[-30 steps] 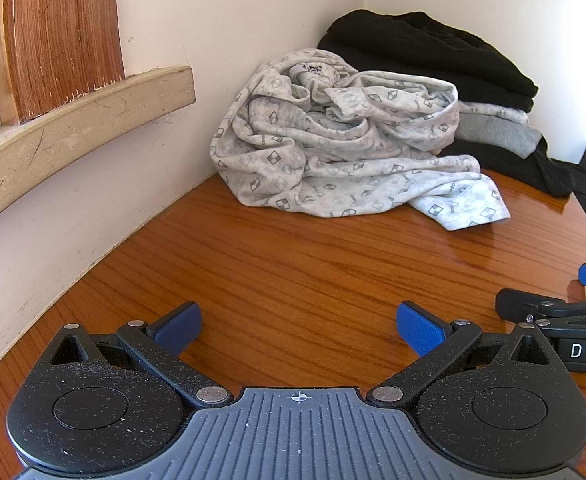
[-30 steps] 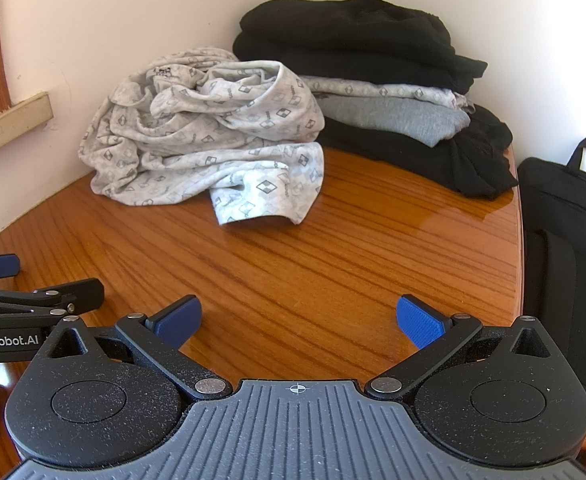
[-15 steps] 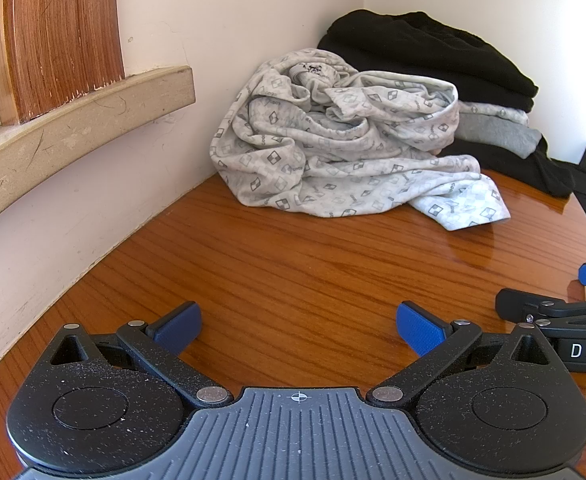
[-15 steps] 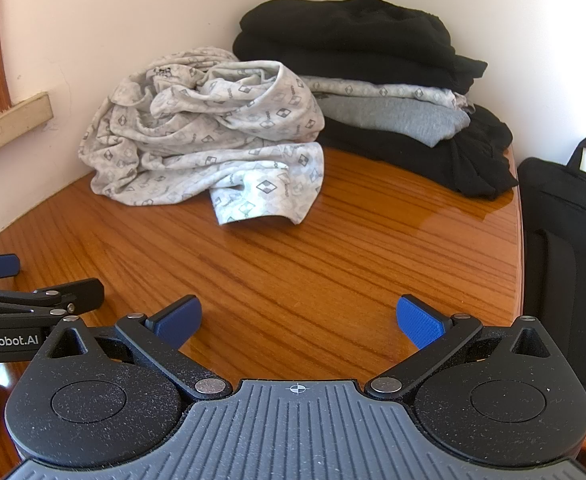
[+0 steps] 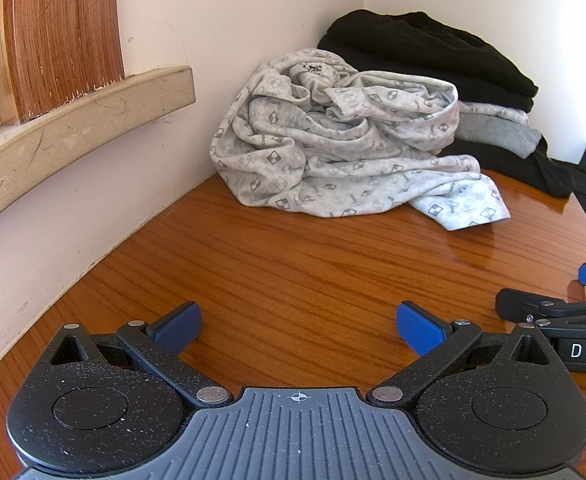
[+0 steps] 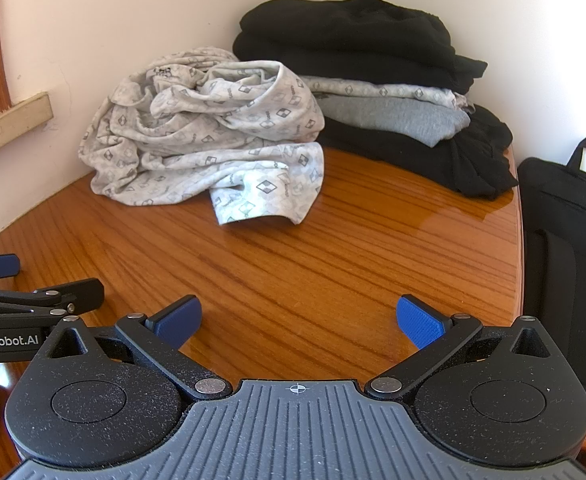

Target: Fold clothes

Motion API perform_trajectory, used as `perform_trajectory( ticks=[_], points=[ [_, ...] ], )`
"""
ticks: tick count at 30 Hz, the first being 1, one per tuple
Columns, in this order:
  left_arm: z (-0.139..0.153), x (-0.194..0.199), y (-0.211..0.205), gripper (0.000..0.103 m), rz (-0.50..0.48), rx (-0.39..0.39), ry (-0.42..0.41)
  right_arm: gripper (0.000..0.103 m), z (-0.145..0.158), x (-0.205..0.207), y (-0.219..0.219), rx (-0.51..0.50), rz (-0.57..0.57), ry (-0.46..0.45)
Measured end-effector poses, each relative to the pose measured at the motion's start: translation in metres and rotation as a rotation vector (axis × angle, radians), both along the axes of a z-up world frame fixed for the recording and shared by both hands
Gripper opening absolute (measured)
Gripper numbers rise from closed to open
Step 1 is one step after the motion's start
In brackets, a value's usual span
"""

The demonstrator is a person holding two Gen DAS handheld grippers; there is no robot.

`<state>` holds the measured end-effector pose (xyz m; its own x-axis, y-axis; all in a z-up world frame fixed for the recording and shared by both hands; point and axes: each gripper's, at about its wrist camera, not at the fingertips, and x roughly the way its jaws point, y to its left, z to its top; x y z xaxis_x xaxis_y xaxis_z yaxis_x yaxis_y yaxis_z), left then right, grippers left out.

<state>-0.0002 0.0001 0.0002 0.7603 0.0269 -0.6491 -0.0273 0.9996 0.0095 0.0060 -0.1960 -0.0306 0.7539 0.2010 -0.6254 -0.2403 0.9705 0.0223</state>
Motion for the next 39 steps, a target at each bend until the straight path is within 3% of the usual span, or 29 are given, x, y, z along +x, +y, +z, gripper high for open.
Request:
perform_trajectory(
  ticks=[27, 36, 39],
  points=[
    [0.000, -0.004, 0.001, 0.103, 0.010, 0.001, -0.004, 0.103, 0.001, 0.002, 0.001, -0.003, 0.000, 0.000],
    [0.012, -0.015, 0.017, 0.103, 0.058, -0.031, -0.099, 0.103, 0.003, 0.012, -0.006, 0.006, 0.115, 0.000],
    [0.014, -0.016, 0.020, 0.103, 0.066, -0.048, -0.111, 0.103, 0.005, 0.020, -0.007, 0.057, 0.222, 0.005]
  ],
)
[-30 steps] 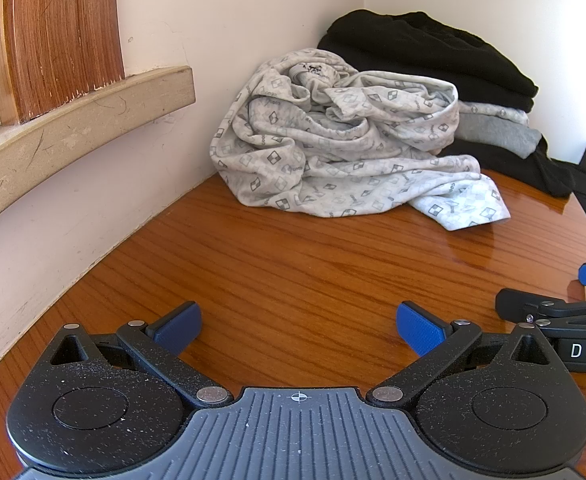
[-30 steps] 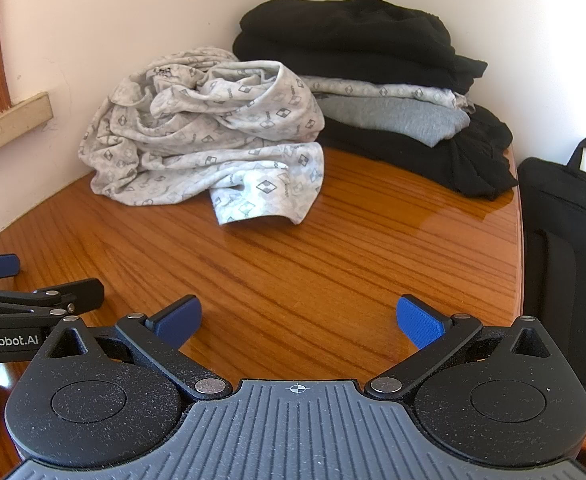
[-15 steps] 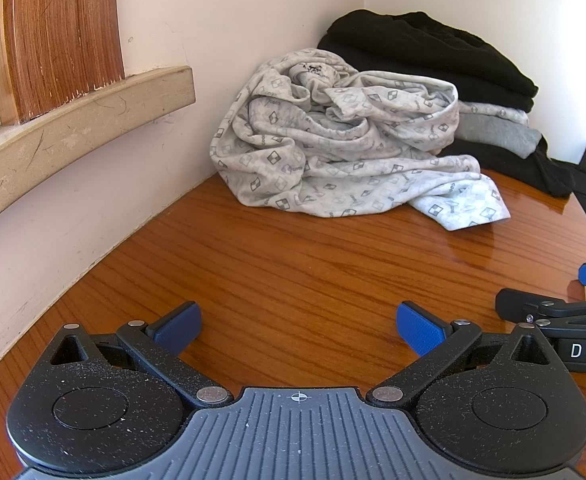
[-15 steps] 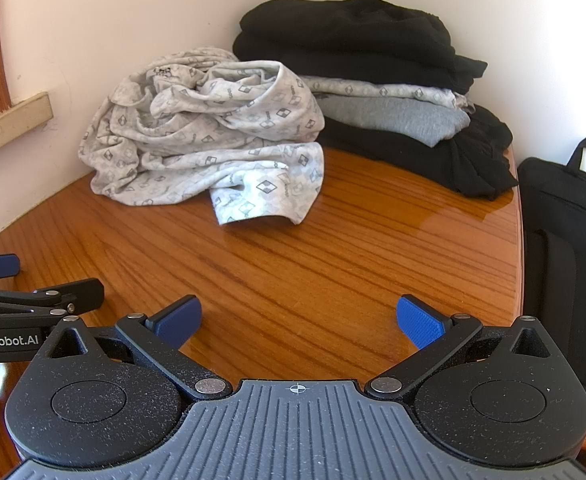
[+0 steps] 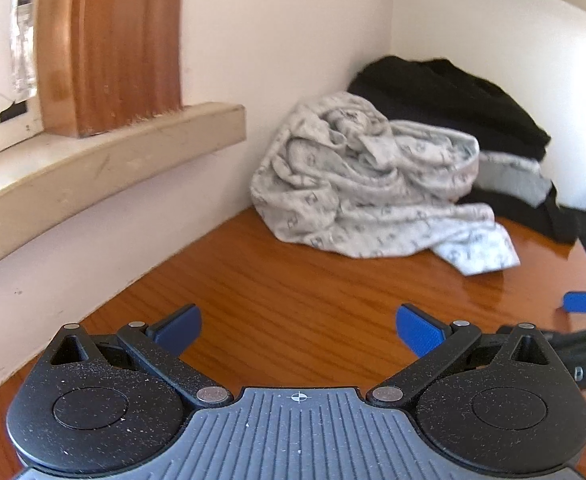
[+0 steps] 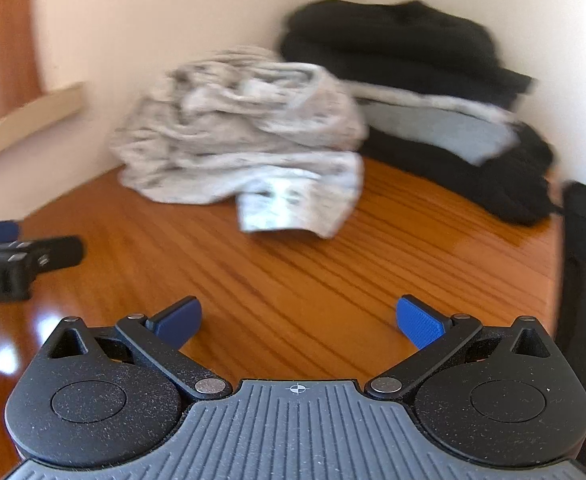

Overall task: Fold clothes
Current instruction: 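Reach the left tool into the patterned cloth pile and grasp an edge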

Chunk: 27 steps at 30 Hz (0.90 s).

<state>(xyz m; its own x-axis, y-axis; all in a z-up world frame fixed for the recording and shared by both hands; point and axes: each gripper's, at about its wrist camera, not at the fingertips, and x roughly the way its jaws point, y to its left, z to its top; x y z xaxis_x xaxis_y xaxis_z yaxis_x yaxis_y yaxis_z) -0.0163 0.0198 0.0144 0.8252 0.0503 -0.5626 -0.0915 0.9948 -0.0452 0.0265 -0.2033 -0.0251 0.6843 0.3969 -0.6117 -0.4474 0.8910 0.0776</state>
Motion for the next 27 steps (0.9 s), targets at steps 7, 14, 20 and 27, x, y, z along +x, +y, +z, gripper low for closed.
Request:
perform_trajectory(
  ticks=[7, 14, 20, 27],
  points=[
    [0.005, -0.002, 0.006, 0.103, 0.017, -0.039, -0.030, 0.103, 0.020, 0.018, 0.007, -0.005, 0.143, -0.091],
    [0.008, -0.006, 0.009, 0.103, 0.014, -0.071, -0.057, 0.094, 0.032, 0.051, 0.001, -0.013, 0.244, -0.148],
    [0.010, -0.008, 0.006, 0.103, -0.011, -0.080, -0.072, 0.059, 0.034, 0.063, -0.015, 0.030, 0.312, -0.139],
    [0.016, -0.008, -0.003, 0.103, -0.030, -0.046, -0.099, 0.042, 0.025, 0.068, -0.031, 0.061, 0.359, -0.128]
  ],
)
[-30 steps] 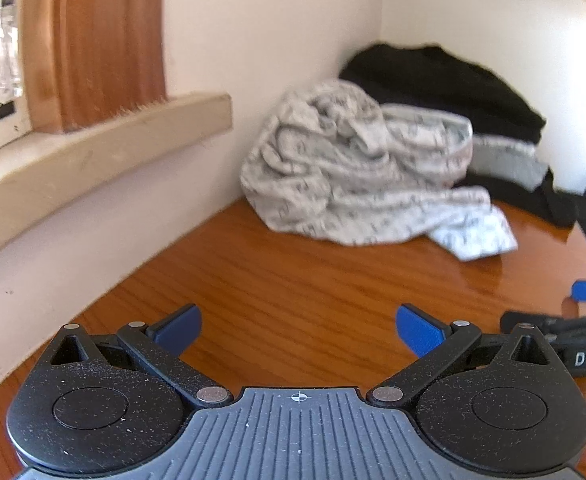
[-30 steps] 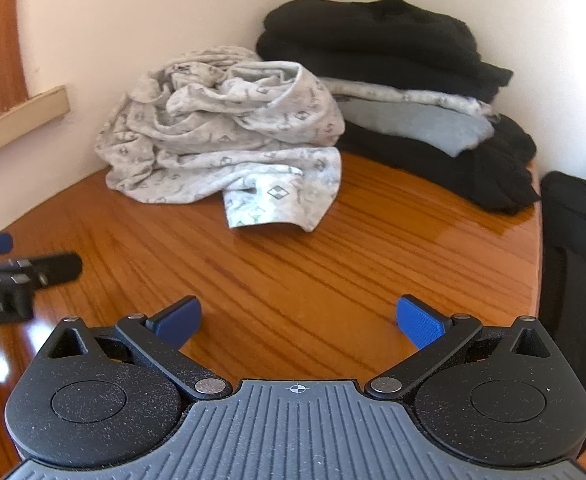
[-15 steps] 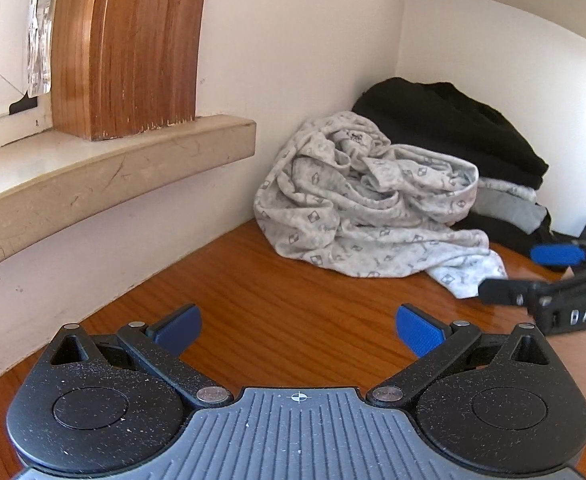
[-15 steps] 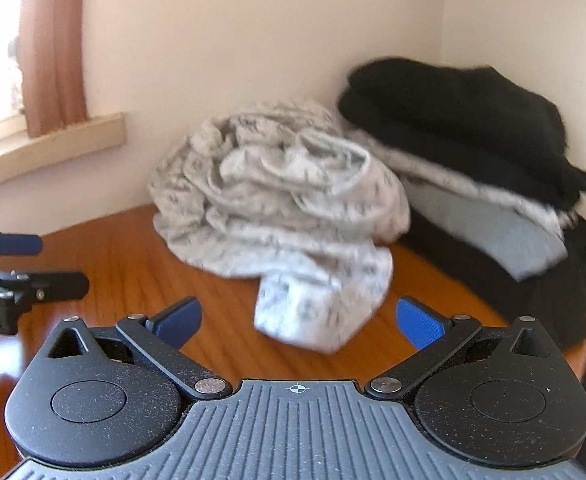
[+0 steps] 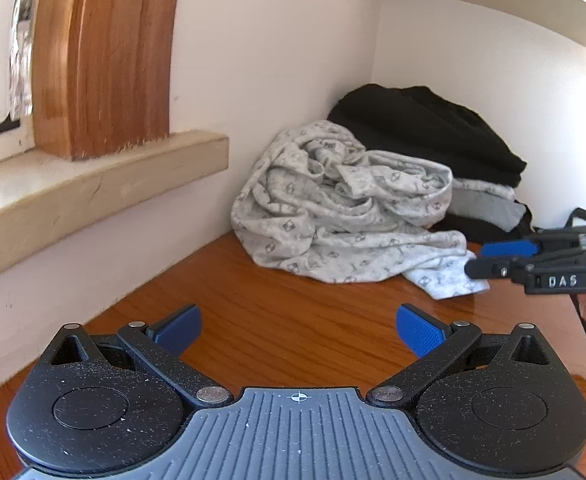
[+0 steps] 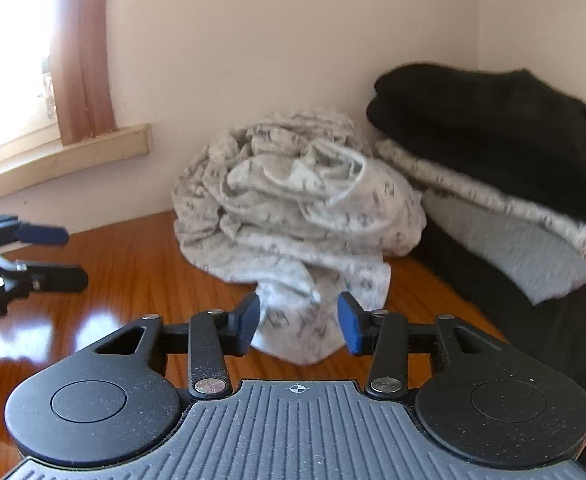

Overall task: Fold clothes
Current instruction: 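Reach the left tool into the patterned cloth pile and grasp an edge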

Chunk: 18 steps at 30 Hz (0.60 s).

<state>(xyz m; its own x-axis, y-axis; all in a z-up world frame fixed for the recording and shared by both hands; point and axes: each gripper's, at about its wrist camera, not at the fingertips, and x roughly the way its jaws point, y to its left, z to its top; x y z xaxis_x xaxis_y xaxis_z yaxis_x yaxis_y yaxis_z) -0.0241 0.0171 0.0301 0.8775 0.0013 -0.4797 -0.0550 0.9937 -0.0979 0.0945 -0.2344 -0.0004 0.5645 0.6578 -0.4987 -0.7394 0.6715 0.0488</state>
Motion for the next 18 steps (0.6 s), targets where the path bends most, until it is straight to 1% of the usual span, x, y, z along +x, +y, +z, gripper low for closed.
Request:
perform_trajectory(
  ticks=[3, 4, 5, 6, 7, 9, 11, 12, 13, 16, 17, 18],
  points=[
    [0.011, 0.011, 0.000, 0.103, 0.004, -0.056, -0.036, 0.041, -0.002, 0.003, -0.007, 0.011, 0.013, 0.003],
    [0.016, 0.018, 0.001, 0.101, 0.000, -0.084, -0.045, 0.041, -0.002, 0.004, -0.009, 0.017, 0.019, 0.008],
    [0.020, 0.026, 0.000, 0.099, -0.001, -0.090, -0.047, 0.041, -0.003, 0.005, -0.012, 0.027, 0.025, 0.014],
    [0.023, 0.035, -0.002, 0.093, -0.001, -0.089, -0.047, 0.041, -0.003, 0.006, -0.015, 0.038, 0.029, 0.019],
    [0.026, 0.045, -0.004, 0.083, -0.001, -0.089, -0.047, 0.041, -0.003, 0.006, -0.018, 0.045, 0.036, 0.024],
    [0.033, 0.063, -0.008, 0.068, -0.002, -0.088, -0.046, 0.041, -0.004, 0.004, -0.023, 0.049, 0.048, 0.018],
    [0.039, 0.082, -0.012, 0.061, -0.002, -0.087, -0.045, 0.041, -0.005, 0.002, -0.028, 0.052, 0.060, 0.011],
    [0.043, 0.091, -0.014, 0.054, -0.003, -0.087, -0.045, 0.041, -0.005, 0.000, -0.031, 0.057, 0.070, 0.009],
    [0.046, 0.100, -0.017, 0.049, -0.003, -0.086, -0.045, 0.041, -0.006, -0.001, -0.033, 0.062, 0.080, 0.008],
    [0.056, 0.128, -0.023, 0.049, -0.004, -0.085, -0.044, 0.041, -0.005, -0.004, -0.042, 0.091, 0.110, 0.020],
    [0.057, 0.137, -0.027, 0.049, 0.007, -0.057, -0.043, 0.041, -0.005, -0.005, -0.044, 0.100, 0.121, 0.025],
    [0.058, 0.147, -0.032, 0.051, 0.025, -0.019, -0.036, 0.041, -0.005, -0.006, -0.046, 0.107, 0.133, 0.029]
  ],
)
